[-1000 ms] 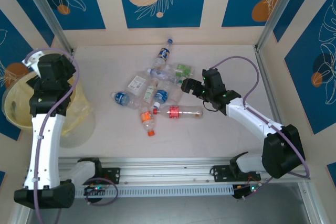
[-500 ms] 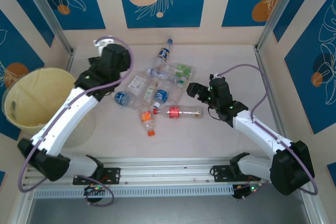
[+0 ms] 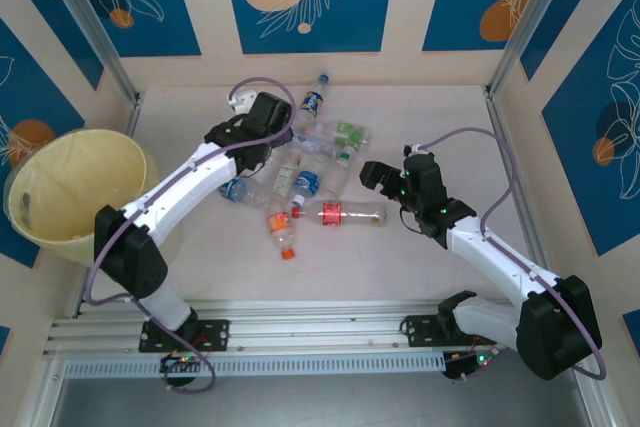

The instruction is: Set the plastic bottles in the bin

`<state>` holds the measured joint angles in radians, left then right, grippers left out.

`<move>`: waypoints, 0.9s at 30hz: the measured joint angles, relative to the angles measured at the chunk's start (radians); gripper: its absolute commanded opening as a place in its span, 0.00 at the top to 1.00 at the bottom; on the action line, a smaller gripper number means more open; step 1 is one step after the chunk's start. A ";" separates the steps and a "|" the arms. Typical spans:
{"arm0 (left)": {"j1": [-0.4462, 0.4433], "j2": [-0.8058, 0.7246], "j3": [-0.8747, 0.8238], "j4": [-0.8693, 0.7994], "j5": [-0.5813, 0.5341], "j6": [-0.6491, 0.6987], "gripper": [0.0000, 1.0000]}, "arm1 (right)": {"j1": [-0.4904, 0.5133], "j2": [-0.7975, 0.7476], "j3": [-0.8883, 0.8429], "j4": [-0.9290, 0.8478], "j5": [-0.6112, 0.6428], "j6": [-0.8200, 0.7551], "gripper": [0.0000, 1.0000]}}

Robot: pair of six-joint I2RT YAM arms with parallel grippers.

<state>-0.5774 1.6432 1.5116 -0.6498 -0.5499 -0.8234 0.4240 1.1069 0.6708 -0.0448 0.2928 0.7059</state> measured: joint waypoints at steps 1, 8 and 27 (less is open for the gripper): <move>0.031 0.002 -0.026 0.005 0.043 -0.035 0.00 | 0.000 0.000 0.000 0.000 0.000 -0.001 0.00; 0.158 0.002 -0.228 0.043 0.188 -0.225 0.01 | -0.004 0.000 0.000 -0.012 0.000 -0.011 0.00; 0.178 0.023 -0.402 0.142 0.288 -0.439 0.15 | -0.007 0.000 0.000 -0.034 0.015 -0.016 0.00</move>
<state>-0.3992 1.6657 1.1091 -0.5076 -0.2623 -1.2621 0.4168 1.1069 0.6708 -0.0784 0.3080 0.6899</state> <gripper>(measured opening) 0.869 0.995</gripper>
